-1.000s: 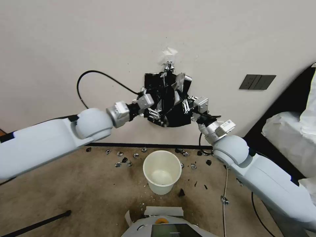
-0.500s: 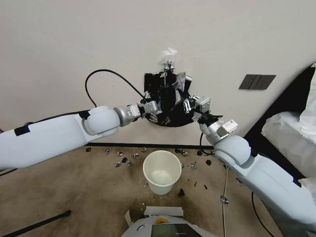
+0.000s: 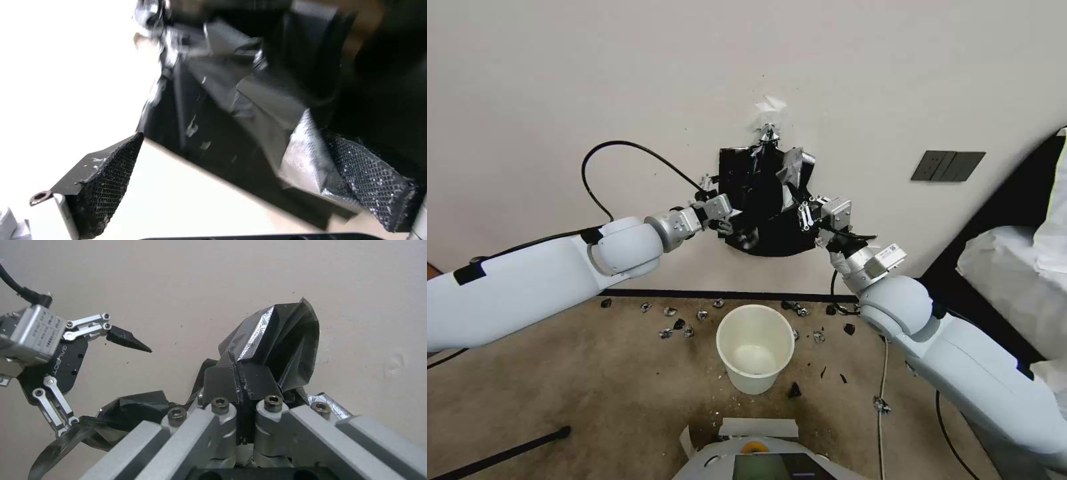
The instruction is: Place a trash bag onto the trash bin.
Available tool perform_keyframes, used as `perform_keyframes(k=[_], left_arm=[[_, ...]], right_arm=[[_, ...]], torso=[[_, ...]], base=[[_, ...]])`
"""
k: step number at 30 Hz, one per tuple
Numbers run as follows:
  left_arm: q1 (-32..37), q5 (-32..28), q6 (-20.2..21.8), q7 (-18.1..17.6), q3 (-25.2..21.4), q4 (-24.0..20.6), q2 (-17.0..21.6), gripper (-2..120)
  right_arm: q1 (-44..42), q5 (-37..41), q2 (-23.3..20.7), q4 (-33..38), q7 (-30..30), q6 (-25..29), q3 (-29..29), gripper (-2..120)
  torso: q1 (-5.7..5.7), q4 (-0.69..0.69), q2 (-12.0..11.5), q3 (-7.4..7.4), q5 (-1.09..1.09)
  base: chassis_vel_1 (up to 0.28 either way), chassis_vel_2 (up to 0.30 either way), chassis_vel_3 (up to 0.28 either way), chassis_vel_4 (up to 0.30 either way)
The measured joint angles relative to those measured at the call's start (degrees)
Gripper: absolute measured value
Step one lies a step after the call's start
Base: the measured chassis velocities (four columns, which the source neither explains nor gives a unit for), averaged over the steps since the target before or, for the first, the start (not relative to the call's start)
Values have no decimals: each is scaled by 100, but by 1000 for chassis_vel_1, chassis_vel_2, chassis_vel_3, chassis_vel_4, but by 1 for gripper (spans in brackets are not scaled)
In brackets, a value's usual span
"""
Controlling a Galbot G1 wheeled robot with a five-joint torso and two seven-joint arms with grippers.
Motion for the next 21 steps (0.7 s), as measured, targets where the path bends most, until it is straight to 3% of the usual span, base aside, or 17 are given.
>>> perform_keyframes(k=[6, 11, 21], left_arm=[[-101, -286, 221, 314, 82, -14, -103, 100], [-139, -507, 373, 344, 125, 7, -148, 83], [10, -567, 266, 91, 7, 26, -94, 48]], right_arm=[[19, 30, -36, 33, 10, 0, 7, 0], [19, 47, -52, 44, 14, 0, 27, 0], [11, 47, -3, 25, 14, 0, -21, 0]], torso=[[0, -2, 0, 0, 1], [0, -1, 0, 0, 1], [0, 0, 0, 0, 1]], base=[[0, 0, 0, 0], [0, 0, 0, 0], [0, 0, 0, 0]])
